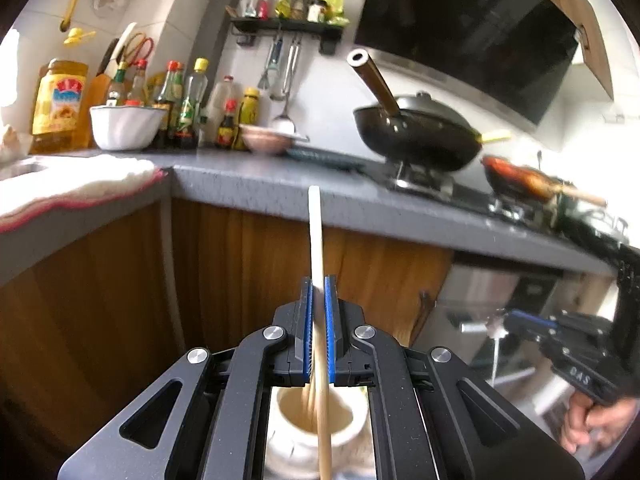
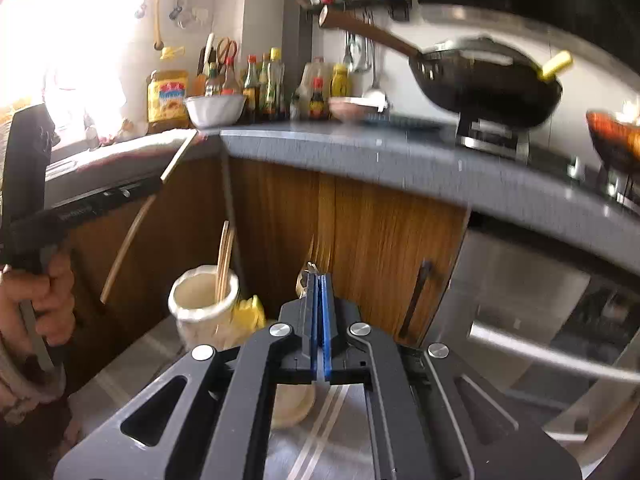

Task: Organize utensils
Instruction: 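Drop the chopstick into the taller pot while the right tool drops the spoon into the shorter pot, then move the left tool to the last chopstick while the right tool approaches the silver fork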

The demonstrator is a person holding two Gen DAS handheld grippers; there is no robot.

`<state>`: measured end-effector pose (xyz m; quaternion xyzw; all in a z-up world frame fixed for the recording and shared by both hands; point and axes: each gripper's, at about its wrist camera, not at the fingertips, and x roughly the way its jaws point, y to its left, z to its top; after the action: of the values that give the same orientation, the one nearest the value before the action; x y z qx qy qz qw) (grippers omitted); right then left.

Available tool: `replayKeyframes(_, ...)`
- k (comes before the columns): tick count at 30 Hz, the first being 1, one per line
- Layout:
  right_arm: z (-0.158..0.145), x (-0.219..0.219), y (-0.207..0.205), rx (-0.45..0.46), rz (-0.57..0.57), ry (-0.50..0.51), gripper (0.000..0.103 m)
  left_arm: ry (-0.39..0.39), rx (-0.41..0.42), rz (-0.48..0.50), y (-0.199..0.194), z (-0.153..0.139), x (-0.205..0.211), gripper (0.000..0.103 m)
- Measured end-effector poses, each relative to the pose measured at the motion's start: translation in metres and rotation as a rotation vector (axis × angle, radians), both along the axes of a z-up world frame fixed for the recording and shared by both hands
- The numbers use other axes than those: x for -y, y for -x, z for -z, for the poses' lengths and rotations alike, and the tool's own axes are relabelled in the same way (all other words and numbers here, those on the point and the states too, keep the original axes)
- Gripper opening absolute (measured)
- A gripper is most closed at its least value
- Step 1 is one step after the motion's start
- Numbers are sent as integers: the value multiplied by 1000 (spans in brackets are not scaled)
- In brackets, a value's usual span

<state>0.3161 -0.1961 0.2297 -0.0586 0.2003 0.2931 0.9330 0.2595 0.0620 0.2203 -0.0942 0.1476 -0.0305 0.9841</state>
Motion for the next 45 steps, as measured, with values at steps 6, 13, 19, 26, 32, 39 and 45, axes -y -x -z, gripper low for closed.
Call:
replayKeyframes(6, -9, -26, -26, 64, 16, 36, 1, 36, -5, -49, -41, 14, -5, 6)
replayKeyframes(13, 5, -47, -45, 130, 26, 95, 1, 53, 53, -77, -56, 38, -5, 6)
replayKeyframes(19, 41, -56, -27, 189, 14, 166, 1, 18, 126, -147, -42, 65, 0, 6)
replayKeyframes(26, 66, -62, -10, 177, -30, 198, 1, -47, 162, -119, -23, 95, 11, 6)
replayKeyframes(32, 75, -57, -9, 133, -37, 171, 1, -79, 136, -117, -15, 110, 19, 6)
replayKeyframes(39, 82, -56, -23, 66, -45, 127, 1, -117, 71, -115, -11, 121, 18, 9)
replayKeyframes(45, 82, -50, -26, 25, -30, 96, 5, -118, 89, -114, 6, 115, 13, 44)
